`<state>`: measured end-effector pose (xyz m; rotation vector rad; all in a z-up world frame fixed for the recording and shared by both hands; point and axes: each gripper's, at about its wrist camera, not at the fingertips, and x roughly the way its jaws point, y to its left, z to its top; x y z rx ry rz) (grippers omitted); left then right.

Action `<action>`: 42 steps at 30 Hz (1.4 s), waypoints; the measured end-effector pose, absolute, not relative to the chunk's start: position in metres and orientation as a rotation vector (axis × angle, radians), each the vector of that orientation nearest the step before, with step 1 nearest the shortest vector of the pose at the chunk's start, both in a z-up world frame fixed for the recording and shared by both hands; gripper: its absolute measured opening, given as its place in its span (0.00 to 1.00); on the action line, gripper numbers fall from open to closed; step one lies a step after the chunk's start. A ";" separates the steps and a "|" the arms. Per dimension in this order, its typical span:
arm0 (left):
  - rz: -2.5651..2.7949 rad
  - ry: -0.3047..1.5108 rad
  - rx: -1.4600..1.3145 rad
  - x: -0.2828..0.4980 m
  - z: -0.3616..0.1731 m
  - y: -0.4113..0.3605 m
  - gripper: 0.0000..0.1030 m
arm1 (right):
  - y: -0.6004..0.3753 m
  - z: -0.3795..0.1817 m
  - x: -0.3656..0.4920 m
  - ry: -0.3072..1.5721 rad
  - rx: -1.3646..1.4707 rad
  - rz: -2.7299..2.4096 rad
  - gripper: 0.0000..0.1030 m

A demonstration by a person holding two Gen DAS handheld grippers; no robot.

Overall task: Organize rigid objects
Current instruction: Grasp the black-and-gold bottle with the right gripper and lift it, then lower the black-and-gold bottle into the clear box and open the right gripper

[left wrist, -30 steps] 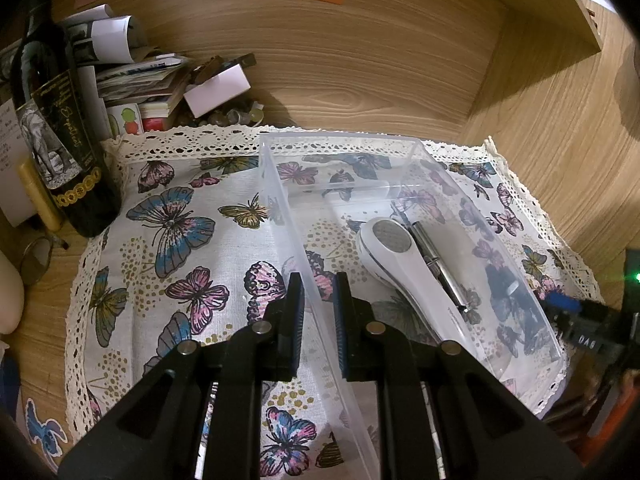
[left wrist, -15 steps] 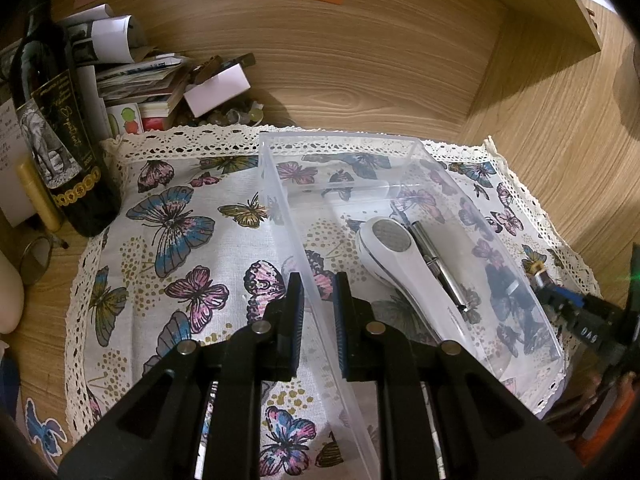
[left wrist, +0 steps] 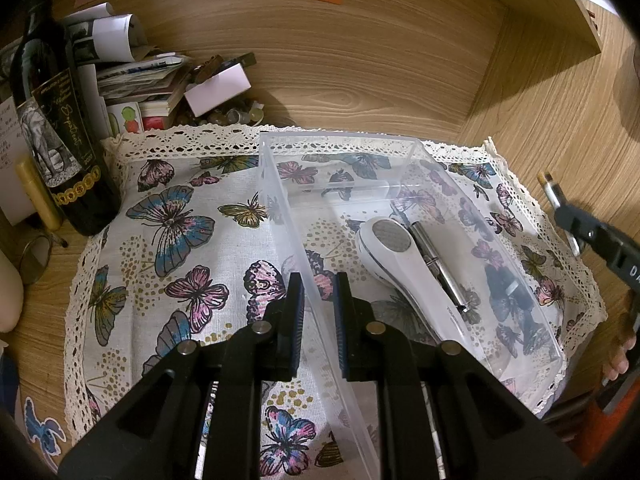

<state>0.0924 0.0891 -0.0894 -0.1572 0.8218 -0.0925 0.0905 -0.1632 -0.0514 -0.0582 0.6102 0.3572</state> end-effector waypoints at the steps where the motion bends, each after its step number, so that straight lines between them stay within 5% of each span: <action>1: -0.093 0.821 -0.157 0.092 -0.089 0.089 0.13 | -0.157 -0.049 0.091 0.606 -0.065 0.378 0.20; 36: -0.095 0.819 -0.160 0.092 -0.090 0.089 0.14 | -0.088 -0.070 0.110 0.759 -0.205 0.593 0.21; 42: -0.095 0.819 -0.160 0.092 -0.090 0.089 0.14 | -0.119 -0.059 0.106 0.720 -0.157 0.501 0.30</action>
